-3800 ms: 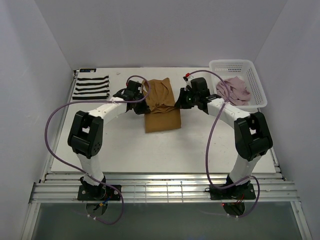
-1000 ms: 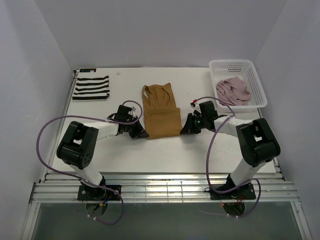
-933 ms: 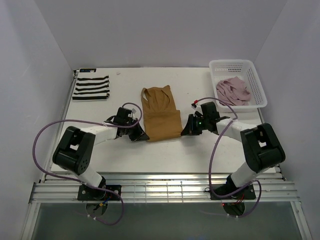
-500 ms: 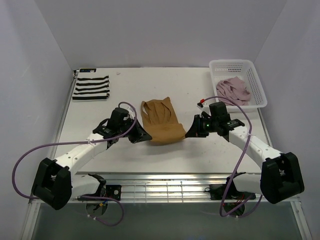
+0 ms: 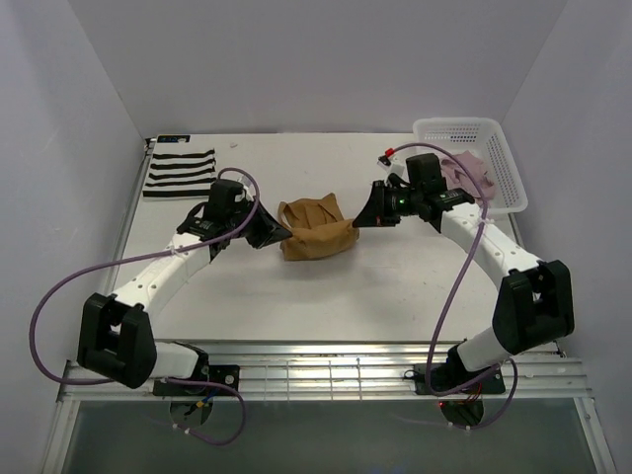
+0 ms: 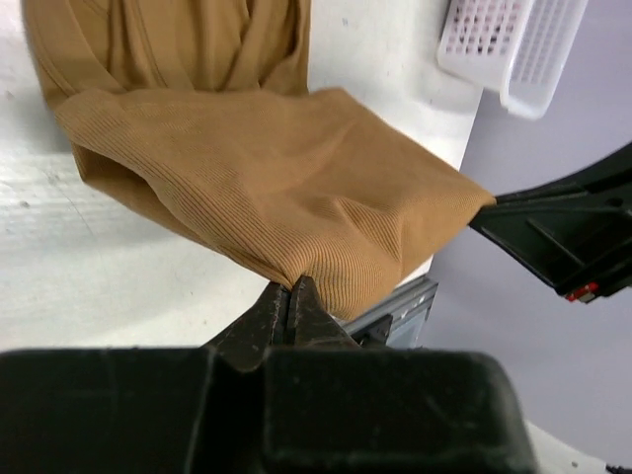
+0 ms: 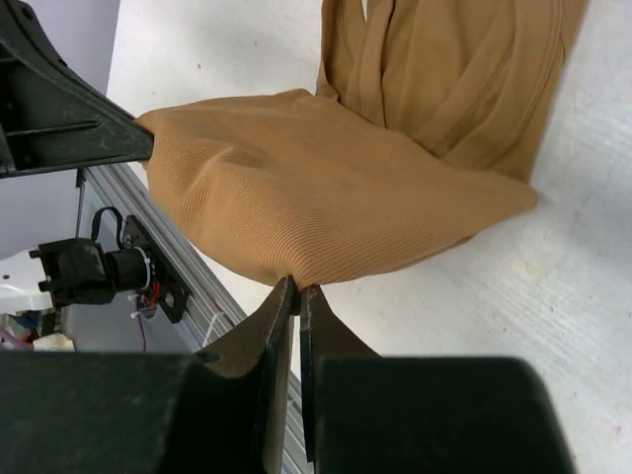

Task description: Fold and stack the tank tops

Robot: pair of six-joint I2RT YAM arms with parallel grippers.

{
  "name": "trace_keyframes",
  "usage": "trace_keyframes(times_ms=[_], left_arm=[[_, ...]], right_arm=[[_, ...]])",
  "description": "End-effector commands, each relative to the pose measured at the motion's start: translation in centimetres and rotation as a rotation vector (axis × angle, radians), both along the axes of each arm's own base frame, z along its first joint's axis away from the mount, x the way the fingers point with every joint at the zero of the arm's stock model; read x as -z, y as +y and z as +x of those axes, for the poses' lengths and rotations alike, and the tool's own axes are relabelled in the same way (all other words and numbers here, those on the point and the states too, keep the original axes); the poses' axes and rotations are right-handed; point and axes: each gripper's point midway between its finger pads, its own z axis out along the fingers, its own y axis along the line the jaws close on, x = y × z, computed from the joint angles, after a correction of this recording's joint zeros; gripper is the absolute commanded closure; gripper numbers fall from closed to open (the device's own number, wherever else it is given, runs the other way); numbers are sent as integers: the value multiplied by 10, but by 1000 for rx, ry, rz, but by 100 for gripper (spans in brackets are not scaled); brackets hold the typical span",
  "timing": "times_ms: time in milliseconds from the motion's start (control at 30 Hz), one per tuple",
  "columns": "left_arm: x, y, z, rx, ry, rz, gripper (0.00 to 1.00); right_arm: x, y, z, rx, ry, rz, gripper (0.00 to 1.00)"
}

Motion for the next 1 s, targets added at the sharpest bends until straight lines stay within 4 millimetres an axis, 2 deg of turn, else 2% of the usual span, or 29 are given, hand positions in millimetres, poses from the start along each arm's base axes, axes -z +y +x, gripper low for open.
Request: trace_keyframes(times_ms=[0,67,100,133,333,400,433,467,533,700,767,867,933,967], left_arm=[[-15,7,30,-15,-40,-22,100],[-18,12,44,-26,-60,-19,100],[-10,14,51,-32,-41,-10,100],[-16,15,60,-36,-54,-13,100],[5,29,93,-55,-13,-5,100],[2,35,106,-67,-37,-4,100],[3,36,111,-70,-39,-1,100],[6,36,119,-70,-36,0,100],[9,39,128,-64,-46,12,100],[27,44,157,-66,-27,38,100],[35,43,162,-53,-9,31,100],[51,44,175,-53,21,32,100],[60,48,189,-69,26,44,100],[62,48,193,-70,28,44,100]], right_arm=[[-22,9,19,-46,-37,51,92],[-22,11,32,-43,-30,56,92],[-21,12,34,-49,-23,63,92],[-20,11,39,-46,-19,66,92],[-9,14,68,-61,-2,78,92],[1,17,78,-65,20,77,92],[-4,19,85,-67,-2,83,92],[4,20,90,-67,15,80,92],[1,23,102,-70,-10,80,92],[22,21,131,-28,-11,39,92],[24,21,142,-18,-14,37,92],[51,24,152,-22,26,26,92],[53,26,161,-18,19,23,92],[61,26,165,-15,22,14,92]])
